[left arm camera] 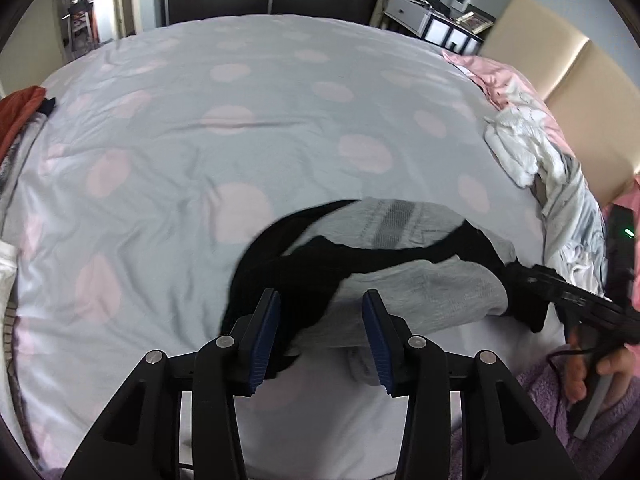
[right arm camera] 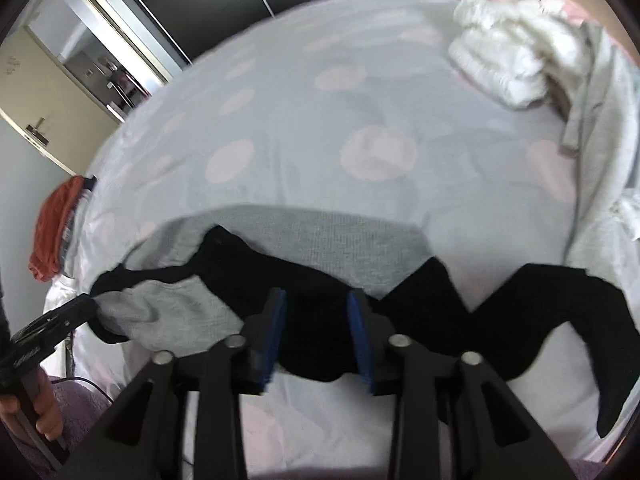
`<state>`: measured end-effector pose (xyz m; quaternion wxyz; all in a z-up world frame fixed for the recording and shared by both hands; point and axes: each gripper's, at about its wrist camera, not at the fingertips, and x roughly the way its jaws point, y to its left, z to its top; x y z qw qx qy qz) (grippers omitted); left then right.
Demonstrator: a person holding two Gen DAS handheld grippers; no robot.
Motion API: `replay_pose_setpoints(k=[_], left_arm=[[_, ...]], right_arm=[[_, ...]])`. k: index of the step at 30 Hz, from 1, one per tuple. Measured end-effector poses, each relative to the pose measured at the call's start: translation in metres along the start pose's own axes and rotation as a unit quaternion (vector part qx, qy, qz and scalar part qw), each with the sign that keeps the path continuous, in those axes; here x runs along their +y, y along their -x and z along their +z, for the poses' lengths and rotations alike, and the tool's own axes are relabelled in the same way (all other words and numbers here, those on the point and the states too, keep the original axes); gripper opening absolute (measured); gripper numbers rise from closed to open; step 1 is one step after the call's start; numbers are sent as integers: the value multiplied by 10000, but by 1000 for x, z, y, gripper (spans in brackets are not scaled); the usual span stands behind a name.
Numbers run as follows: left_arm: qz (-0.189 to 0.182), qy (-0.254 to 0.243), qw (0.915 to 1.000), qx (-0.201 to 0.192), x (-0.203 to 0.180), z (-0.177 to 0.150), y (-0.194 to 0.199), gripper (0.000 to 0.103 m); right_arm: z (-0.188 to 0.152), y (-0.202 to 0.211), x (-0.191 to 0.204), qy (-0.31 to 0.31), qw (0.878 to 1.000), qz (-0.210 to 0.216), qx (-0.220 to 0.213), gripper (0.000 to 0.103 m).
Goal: Fold clothes
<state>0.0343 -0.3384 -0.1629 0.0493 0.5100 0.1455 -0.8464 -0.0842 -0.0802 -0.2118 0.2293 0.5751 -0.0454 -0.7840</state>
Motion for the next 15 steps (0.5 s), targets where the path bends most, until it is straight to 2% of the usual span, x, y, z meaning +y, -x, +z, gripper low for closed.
replay_pose_setpoints(k=[3,4,5,8,12,15], left_arm=[[99,-76,9998,168,-10,0,-2,45],[111,-68,9997,196,-11,-1,-1,45],[108,-55,9997,216,-12,-1,-2,45],[114,-40,9996,248,-14,-2,-3,45],[-174,14,9995,264,-15,-7,-4,45],[-492,22,9983,316,-18,-11,-2,45]], right_arm=[[-1,-15,1,40,9994,-52,329,40],[-2,-17,3,86,9992,-89,381,37],[-4,-16,6,175,9992,-93,345,27],[-12,-10,22,543,9982,-36,267,10],[-28,0,48,1112,9933,215,237,3],[-43,7,66,1434,9868,702,262,3]])
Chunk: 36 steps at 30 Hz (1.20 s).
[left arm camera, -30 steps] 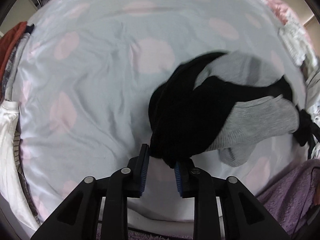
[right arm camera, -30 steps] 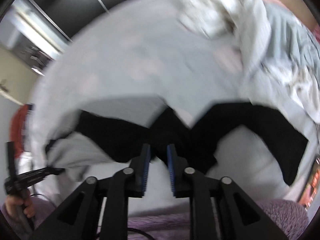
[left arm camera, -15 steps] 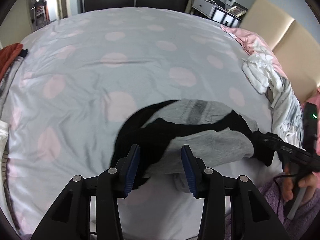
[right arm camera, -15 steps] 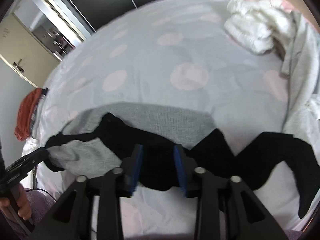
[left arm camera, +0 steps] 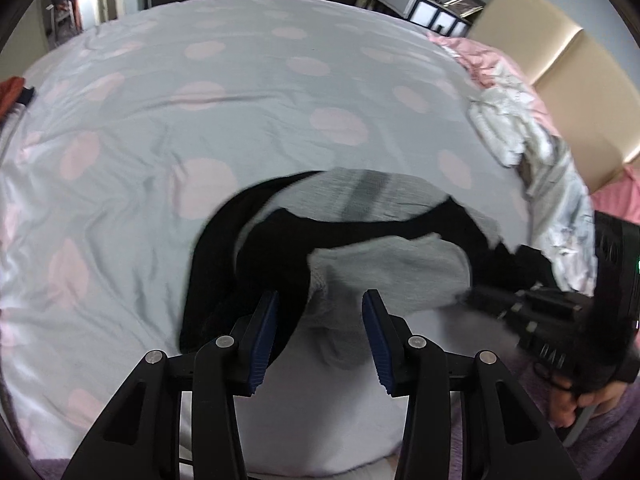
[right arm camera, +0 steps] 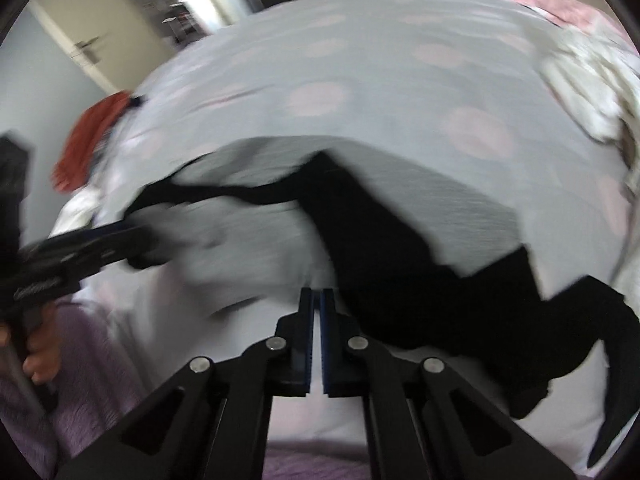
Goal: Fold clothes
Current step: 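Lay the grey top flat on the sheet and open the left tool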
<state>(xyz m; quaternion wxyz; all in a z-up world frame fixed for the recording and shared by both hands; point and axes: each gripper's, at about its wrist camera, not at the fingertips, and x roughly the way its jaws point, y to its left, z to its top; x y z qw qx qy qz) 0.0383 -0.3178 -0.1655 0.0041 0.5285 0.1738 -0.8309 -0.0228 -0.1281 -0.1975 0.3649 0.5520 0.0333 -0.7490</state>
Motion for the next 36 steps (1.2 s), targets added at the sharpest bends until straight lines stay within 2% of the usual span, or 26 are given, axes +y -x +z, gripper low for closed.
replay_pose_setpoints(k=[2,8,12,14,19,23,27,29,32,36], left_arm=[[-89,24,10000,37,-3,-4,0,45],[-137,122,9998,124,-6,-15,-1,45],[-126,162,9998,81,-5,-20,3,45],[-135,192,9997,54,-6,-21,3,45],[-87,159,9998,-52,-15,-21,7,45],[-223,161,9996,-84,-28,-20,7,45],[-437,171,9989,-16,-45,-18,3,45],[-550,219,9982,33,-53,-16,0,45],[-705,349,9968,138,-62,-13,-10,45],[-764,481,9955,280,-77,-5,-24,45]], right_arm=[[-8,-1,15,187,9994,270,83,3],[-26,-9,48,605,9961,514,384,2],[-29,-7,51,725,9969,107,278,7],[-27,0,45,583,9982,42,131,7],[-24,31,16,-124,9972,-608,-428,8],[-19,53,-8,-718,9867,-1250,-753,8],[-18,80,-46,-1416,9723,-1606,-941,12],[-21,82,-67,-1852,9666,-1503,-942,16],[-24,75,-94,-2395,9604,-1185,-790,17],[-21,64,-87,-2190,9682,-1000,-685,17]])
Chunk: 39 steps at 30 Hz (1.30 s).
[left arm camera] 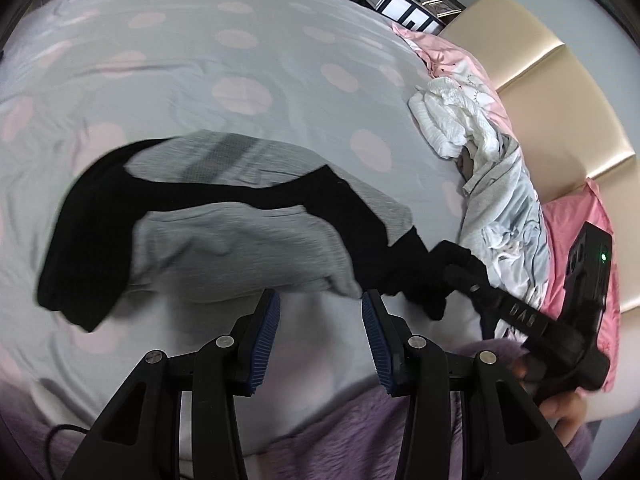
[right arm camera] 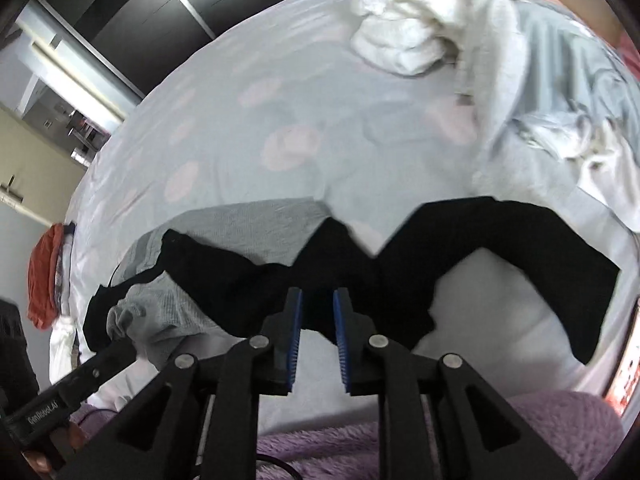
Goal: Fold clothes
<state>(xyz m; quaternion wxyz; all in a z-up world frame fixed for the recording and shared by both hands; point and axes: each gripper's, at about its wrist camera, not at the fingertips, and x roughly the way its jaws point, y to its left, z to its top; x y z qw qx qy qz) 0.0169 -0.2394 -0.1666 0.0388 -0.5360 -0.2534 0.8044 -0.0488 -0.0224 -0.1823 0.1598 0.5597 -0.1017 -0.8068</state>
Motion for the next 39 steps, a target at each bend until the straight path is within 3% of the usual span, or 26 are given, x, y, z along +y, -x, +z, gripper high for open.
replay_pose_setpoints(k=[3,6,8,10,18,25,26,29,30,33,35,39], left_arm=[[-8,100,9999,90,-11,7,-14,45],[-48,193,9996,217,-22,15,-29,46],[10,284,9993,261,-28,22,-39,57],[21,430,9986,315,-33,30,-50,61],[682,1206,9864,880,-33,53,-102,63],[1222,1185,9807,960,-37,55,-124,63],[1289,1121,9808,943,-40,54,-125,61],[1463,1013,9803,860,-38,50,-121,40],[1431,1029,9808,834,-34,49,-118,31],[1217,1140,9830,767,-19,45,-106,15],[1138,1096,9852,665,-14,42,-92,13],[1325,790,9875,317,-8,36,-54,11]], right_arm=[[2,-8,8,184,9998,86,51,18],[4,-7,-3,-223,9996,-175,-89,18],[5,-6,-14,-529,9985,-138,-102,18],[4,-6,-21,-692,9976,15,-80,18],[5,-4,-33,-907,9954,281,-117,18],[9,-19,-36,-1023,9942,296,177,18],[10,-21,-37,-1057,9937,324,202,18],[10,-25,-40,-1150,9923,390,254,18],[10,-25,-41,-1174,9919,400,254,18],[9,-25,-41,-1193,9917,417,227,18],[8,-23,-39,-1155,9924,390,180,18],[7,-20,-37,-1101,9933,332,111,18]])
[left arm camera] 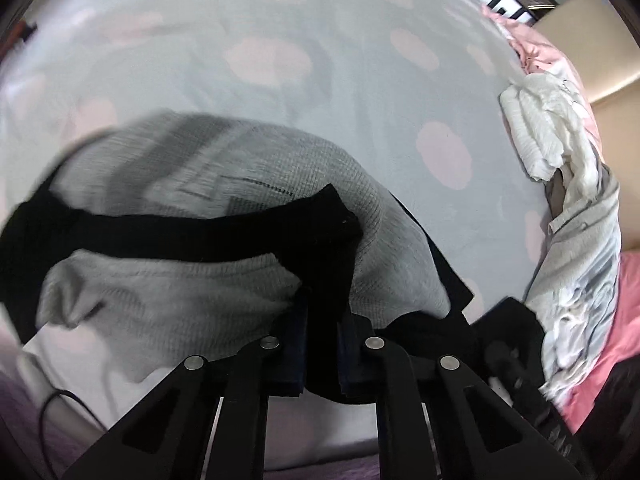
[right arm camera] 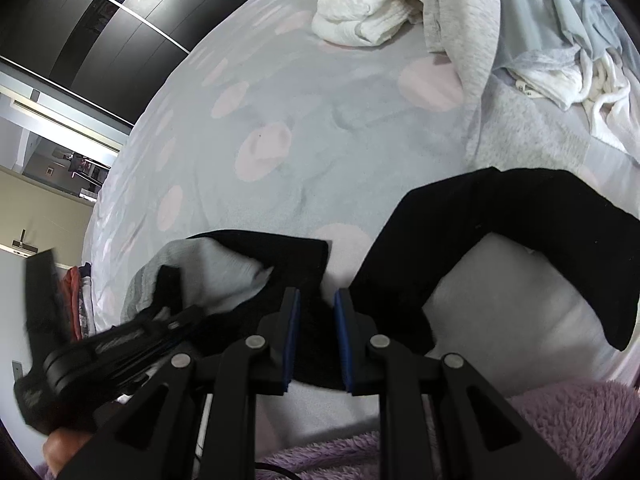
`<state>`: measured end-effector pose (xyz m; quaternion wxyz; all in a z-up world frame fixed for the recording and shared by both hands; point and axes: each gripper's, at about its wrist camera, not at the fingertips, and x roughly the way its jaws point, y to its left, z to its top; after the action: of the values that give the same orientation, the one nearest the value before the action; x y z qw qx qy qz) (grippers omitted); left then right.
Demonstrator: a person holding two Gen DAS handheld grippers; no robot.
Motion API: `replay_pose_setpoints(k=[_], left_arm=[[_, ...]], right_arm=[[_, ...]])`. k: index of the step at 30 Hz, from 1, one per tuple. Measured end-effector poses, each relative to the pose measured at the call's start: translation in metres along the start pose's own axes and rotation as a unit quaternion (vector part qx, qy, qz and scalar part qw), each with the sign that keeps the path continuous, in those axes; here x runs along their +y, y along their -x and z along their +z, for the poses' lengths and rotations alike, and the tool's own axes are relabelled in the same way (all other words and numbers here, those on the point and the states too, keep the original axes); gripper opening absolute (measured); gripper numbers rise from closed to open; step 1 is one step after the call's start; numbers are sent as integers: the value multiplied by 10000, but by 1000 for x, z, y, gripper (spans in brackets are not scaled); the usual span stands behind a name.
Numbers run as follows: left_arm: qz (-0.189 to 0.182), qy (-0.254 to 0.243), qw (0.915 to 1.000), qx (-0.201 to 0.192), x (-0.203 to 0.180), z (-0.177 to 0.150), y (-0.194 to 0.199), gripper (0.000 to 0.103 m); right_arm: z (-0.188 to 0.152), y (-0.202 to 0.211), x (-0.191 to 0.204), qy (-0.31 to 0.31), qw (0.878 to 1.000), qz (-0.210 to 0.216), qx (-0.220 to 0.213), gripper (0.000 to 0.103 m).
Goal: Fold clothes
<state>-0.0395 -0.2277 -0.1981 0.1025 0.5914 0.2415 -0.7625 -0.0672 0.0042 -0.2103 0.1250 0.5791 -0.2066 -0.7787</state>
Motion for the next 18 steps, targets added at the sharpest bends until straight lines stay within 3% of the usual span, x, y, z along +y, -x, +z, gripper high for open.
replay_pose_setpoints(k=[4,5,10,18], left_arm=[[120,-49,9996,-251,31,0,35,8],[282,-90,9988,-379,42,1,45,4],[858,127,9934,-753,114,11,88,4],[1530,499,9813,-1057,180,12,111,3]], right_arm=[[-2,4,5,98,9998,-97,-107,18],[-2,5,6,146,9997,-126,-128,18],[-5,8,15,386,9987,-264,-210,18],[-9,9,27,651,9964,-459,-273,18]])
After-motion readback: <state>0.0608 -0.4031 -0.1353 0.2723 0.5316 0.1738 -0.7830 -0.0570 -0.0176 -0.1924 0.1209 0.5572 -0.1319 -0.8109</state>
